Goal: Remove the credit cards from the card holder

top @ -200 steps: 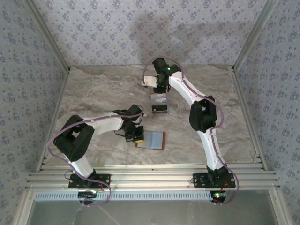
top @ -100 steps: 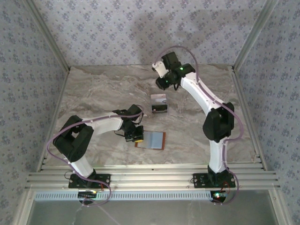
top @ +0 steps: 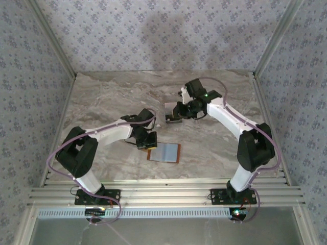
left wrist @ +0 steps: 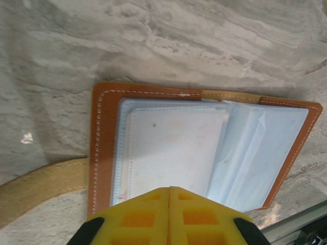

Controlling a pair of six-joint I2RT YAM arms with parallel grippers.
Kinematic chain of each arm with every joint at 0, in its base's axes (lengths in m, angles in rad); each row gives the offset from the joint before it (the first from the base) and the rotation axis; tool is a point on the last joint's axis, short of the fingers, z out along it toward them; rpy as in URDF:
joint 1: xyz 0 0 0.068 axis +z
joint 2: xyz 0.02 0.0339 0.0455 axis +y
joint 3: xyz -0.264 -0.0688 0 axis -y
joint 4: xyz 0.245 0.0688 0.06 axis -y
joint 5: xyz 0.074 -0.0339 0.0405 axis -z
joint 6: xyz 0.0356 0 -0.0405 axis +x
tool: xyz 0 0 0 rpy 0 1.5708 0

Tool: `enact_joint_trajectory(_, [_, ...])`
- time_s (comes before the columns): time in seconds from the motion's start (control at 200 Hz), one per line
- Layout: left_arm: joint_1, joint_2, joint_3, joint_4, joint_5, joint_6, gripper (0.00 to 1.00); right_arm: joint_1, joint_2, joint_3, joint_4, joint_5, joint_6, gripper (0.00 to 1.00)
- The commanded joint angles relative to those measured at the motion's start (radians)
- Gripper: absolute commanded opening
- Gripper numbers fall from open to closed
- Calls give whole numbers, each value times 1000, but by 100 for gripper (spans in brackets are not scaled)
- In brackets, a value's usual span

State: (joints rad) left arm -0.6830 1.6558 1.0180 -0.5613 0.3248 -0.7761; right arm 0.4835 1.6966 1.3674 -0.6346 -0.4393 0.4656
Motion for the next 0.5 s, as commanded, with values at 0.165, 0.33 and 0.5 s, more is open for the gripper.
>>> enact_joint_trajectory(0.165, [83, -48, -73, -26, 24, 61, 9, 131, 23, -117, 170, -115, 231, 12])
enact_joint_trajectory(0.33, [97, -31, -108, 0, 51, 72, 9, 226, 85, -123, 191, -120, 279, 11])
enact_joint_trajectory(0.5, [107, -9, -135, 23, 41, 75, 8, 296, 143, -110, 181, -96, 297, 10])
